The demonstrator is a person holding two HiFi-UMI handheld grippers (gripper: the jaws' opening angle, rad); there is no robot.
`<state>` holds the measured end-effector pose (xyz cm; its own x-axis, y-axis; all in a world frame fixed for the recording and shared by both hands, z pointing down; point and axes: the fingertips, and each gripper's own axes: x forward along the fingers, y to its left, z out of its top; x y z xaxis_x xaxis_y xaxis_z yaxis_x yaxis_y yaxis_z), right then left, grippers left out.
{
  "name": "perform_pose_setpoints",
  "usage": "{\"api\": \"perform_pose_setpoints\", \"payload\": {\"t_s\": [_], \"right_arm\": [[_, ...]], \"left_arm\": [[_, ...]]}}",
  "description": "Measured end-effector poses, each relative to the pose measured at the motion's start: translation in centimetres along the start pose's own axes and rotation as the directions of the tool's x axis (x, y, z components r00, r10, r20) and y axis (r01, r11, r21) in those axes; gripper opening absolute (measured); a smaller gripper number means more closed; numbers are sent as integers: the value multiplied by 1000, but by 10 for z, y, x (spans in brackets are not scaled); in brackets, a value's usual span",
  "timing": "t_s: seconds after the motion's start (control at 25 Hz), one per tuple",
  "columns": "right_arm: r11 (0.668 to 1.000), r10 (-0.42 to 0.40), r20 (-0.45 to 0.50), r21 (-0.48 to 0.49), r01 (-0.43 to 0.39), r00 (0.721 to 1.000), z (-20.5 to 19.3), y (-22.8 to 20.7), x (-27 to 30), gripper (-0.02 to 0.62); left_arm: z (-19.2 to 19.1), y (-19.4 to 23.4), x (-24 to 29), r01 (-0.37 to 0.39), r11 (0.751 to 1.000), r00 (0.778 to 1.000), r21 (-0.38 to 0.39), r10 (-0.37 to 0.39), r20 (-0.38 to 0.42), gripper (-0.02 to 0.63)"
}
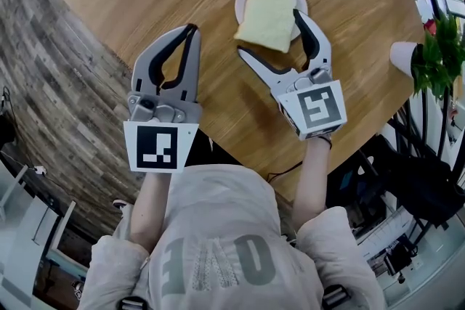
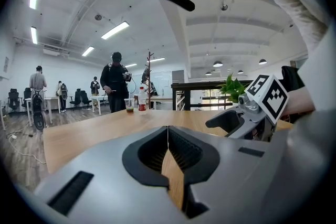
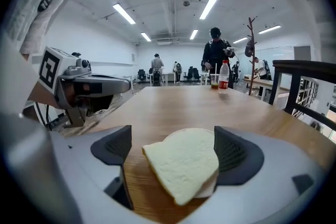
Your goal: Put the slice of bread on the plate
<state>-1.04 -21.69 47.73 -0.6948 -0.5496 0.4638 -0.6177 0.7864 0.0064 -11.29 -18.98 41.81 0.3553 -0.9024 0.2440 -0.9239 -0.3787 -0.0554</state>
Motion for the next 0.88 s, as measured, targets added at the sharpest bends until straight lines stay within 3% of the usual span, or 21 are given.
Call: {"api": "perform_pose_setpoints", "payload": {"t_s": [0.2,0.4,0.68,0.88], "right_arm": [[997,-72,102,15,70,992,26,-15,-25,453],[990,-138,221,50,130,965,63,-16,-62,451],[963,-246,407,1,268,880,129,4,-131,449],[972,-198,507,-11,236,839,156,37,-172,448]], "left_arm": [[19,-1,-3,-4,1000,999,3,4,40,9],[53,-11,-20,-7,1000,994,10,6,109,9],[106,-21,-67,-41,998,975,42,31,220,9],[136,-31,-104,-74,996,954,58,54,295,9]]}}
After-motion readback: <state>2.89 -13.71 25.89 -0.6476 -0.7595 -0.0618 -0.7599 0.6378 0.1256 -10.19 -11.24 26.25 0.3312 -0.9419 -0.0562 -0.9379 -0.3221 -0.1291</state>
